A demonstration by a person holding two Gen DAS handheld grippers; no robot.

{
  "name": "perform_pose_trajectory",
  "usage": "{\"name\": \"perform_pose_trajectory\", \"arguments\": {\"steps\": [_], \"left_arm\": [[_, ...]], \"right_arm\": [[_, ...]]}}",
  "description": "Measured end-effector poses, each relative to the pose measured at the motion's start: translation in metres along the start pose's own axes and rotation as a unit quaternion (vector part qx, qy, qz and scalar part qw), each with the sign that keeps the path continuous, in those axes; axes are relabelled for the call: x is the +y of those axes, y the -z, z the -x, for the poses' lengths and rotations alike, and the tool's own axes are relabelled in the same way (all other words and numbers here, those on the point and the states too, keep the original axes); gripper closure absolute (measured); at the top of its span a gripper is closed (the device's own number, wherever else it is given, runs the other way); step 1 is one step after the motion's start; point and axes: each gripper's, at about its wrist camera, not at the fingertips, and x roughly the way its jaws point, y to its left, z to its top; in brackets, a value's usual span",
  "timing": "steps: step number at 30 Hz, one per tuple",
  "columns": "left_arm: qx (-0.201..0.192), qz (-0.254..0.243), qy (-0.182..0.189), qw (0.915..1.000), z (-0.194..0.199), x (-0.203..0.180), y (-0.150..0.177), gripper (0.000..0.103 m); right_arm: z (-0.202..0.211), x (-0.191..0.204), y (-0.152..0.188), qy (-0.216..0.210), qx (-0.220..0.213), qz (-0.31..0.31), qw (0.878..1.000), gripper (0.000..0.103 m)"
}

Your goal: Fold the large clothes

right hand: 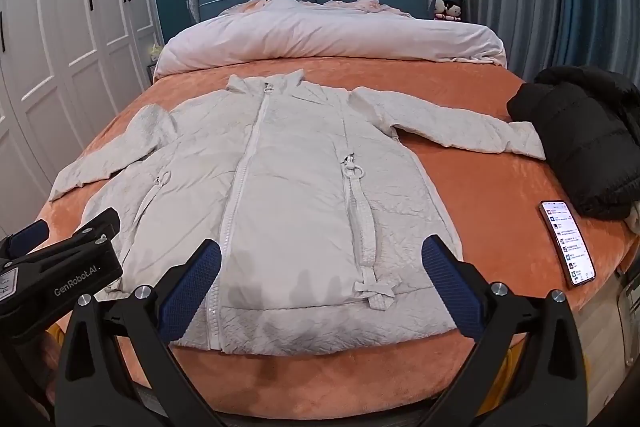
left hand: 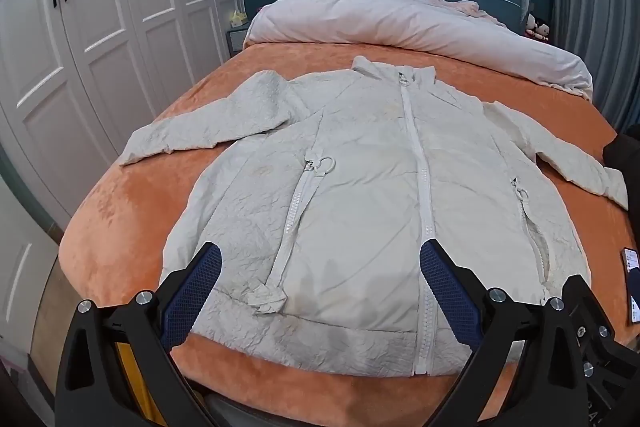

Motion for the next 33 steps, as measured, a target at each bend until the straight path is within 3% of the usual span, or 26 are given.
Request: {"name": "perform_pose_trajectory", "arguments": {"steps": [33], "left_arm": [[0.003, -0.004, 0.002, 1.0, 0.0057, -0.0025, 0.001, 0.007]], "right_arm": [[0.0032, 0.0031, -0.0024, -0.002, -0.001, 0.003, 1.0, 0.005]]}}
